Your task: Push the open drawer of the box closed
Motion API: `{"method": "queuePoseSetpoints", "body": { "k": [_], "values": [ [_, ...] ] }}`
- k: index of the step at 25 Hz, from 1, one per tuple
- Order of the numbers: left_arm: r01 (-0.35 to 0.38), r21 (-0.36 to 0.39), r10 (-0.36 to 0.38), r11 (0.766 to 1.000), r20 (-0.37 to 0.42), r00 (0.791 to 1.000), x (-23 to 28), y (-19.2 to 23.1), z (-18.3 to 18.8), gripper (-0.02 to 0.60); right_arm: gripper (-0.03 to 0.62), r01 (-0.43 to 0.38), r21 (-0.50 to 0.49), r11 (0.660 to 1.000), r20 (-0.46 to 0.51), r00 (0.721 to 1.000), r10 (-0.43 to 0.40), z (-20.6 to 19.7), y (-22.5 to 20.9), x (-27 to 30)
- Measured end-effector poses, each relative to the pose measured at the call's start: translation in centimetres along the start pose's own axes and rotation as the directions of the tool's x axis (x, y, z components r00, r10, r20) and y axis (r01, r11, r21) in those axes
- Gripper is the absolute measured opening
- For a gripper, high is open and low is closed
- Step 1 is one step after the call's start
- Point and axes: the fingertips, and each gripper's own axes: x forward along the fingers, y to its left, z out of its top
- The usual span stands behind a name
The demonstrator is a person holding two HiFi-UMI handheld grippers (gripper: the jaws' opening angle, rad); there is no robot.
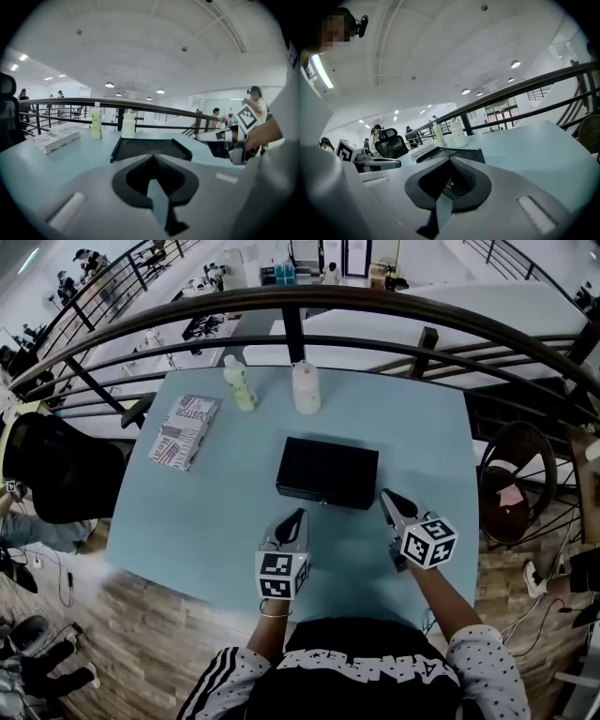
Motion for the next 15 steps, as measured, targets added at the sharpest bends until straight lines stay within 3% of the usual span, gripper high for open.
{"method": "queuePoseSetpoints", "body": {
  "k": [5, 15],
  "values": [
    [0.008, 0.019, -0.009, 1.000, 0.041, 0.999, -0.4, -0.4, 1.6, 0.000, -0.003, -0.022, -0.017, 1.000, 0.052, 0.998, 0.023, 1.4, 1.1, -1.3],
    [0.019, 0.033, -0.021, 0.999, 0.052, 0.998, -0.9, -1.1, 2.2, 0.000, -0.003, -0.042, -0.074, 0.996, 0.034, 0.998, 0.044, 1.6, 2.8, -2.2]
  ]
}}
